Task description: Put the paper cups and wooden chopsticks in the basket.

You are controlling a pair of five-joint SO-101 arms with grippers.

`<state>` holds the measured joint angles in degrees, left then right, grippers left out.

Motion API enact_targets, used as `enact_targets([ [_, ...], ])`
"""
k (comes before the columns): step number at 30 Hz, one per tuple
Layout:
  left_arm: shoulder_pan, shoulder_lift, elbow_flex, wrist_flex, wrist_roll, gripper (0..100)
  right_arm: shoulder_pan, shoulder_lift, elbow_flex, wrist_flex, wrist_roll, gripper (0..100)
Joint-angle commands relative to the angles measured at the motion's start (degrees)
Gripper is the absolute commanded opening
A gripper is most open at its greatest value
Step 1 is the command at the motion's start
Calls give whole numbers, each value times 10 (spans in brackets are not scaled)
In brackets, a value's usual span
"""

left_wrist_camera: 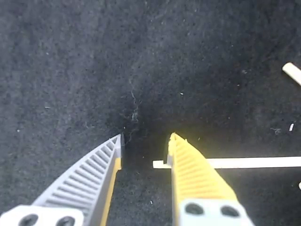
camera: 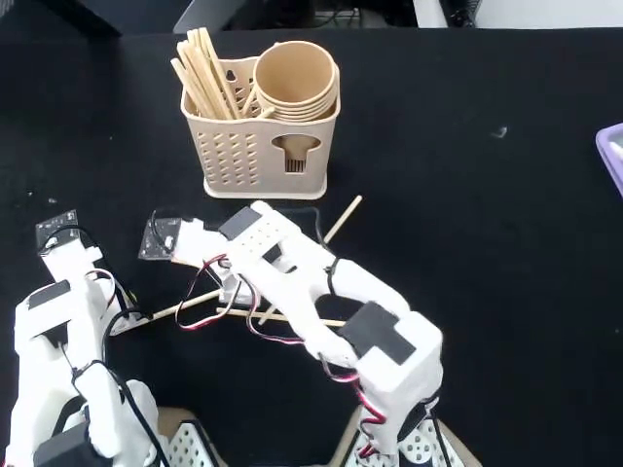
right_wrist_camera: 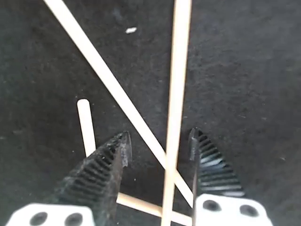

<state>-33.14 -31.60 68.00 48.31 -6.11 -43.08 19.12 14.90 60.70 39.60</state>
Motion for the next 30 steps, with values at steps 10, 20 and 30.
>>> enact_targets([
  [10,-20,7,-11,-9,4,164,-2,24,-44,-4,4,8],
  [20,-38,1,-12,-9,8,164,40,7,-39,-4,4,10],
  [30,-85,0,-16,-29,63,164,105,-143,36,-7,5,10],
])
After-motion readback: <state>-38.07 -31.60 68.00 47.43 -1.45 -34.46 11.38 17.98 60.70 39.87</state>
